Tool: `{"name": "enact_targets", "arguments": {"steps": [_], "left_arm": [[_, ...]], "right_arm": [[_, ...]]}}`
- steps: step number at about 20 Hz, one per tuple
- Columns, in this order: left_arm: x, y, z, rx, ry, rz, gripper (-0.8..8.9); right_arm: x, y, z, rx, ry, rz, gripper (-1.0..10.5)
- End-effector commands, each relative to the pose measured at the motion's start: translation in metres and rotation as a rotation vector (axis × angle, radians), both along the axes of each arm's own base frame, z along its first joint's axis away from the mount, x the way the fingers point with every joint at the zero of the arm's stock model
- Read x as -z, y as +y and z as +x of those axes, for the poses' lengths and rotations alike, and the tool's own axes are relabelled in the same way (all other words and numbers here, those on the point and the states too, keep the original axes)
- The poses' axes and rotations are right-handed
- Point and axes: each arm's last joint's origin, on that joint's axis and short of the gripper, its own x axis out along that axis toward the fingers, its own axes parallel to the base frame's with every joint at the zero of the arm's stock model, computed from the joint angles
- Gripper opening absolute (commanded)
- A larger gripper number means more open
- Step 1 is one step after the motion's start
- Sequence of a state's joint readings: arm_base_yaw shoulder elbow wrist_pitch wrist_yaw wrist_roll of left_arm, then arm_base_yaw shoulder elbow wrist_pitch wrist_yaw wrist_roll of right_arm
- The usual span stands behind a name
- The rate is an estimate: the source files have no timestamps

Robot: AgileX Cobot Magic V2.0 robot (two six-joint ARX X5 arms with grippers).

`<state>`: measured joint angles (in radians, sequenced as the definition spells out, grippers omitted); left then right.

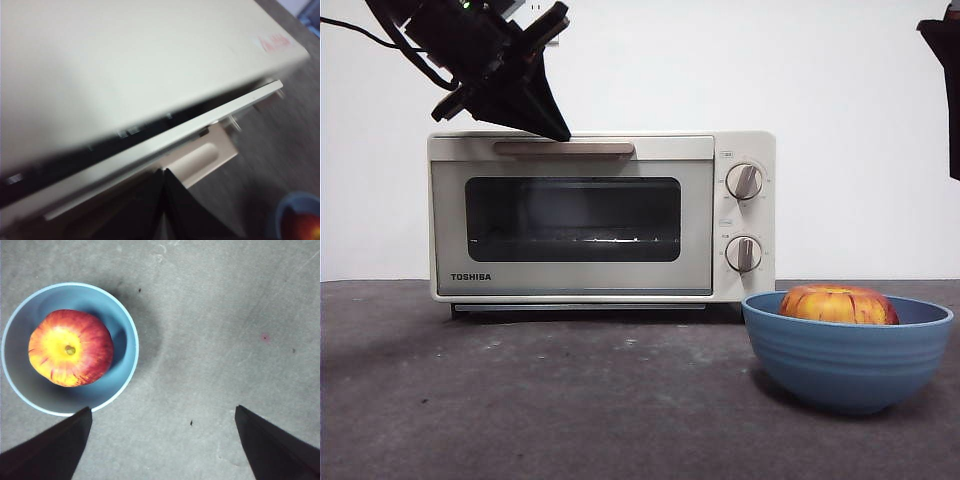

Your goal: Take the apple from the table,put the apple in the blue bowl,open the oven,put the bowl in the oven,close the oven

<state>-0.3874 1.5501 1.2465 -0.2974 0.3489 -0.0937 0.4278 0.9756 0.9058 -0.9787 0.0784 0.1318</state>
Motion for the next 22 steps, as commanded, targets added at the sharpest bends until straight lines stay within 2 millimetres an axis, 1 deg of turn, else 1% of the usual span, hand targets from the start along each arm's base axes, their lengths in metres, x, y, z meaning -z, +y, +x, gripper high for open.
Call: {"name": "enact_targets", "arguments": {"steps": [1, 5, 7, 9, 11, 13, 16, 19, 21, 22], "left_arm": [[0.026, -0.007, -0.006, 0.027, 0.162, 0.089, 0.07], [0.037, -0.014, -0.026, 0.086, 0.323, 0.179, 0.07], [0.039, -0.017, -0.035, 0.123, 0.375, 0.221, 0.07], [0.038, -0.020, -0.042, 0.144, 0.396, 0.237, 0.07], [0.032, -0.020, -0.047, 0.152, 0.378, 0.231, 0.07], [0.021, -0.018, -0.052, 0.152, 0.340, 0.212, 0.07], [-0.005, -0.008, -0.065, 0.142, 0.245, 0.167, 0.07], [-0.038, 0.012, -0.083, 0.108, 0.125, 0.109, 0.07], [-0.054, 0.028, -0.098, 0.072, 0.062, 0.077, 0.07], [-0.059, 0.037, -0.106, 0.050, 0.035, 0.064, 0.07]], "right_arm": [[-0.001, 0.001, 0.001, 0.008, 0.003, 0.006, 4.5], [0.000, 0.000, 0.000, 0.018, 0.023, 0.004, 4.5], [0.001, -0.001, -0.002, 0.024, 0.047, 0.005, 4.5], [0.002, 0.000, -0.003, 0.017, 0.069, 0.016, 4.5], [0.002, 0.000, -0.002, 0.012, 0.080, 0.038, 4.5], [0.004, 0.001, 0.000, 0.016, 0.094, 0.039, 4.5], [0.009, 0.002, 0.009, 0.028, 0.111, 0.029, 4.4], [0.019, 0.005, 0.025, 0.033, 0.130, 0.039, 4.4], [0.030, 0.007, 0.035, 0.028, 0.155, 0.061, 4.4], [0.036, 0.007, 0.041, 0.027, 0.166, 0.071, 4.4]]}}
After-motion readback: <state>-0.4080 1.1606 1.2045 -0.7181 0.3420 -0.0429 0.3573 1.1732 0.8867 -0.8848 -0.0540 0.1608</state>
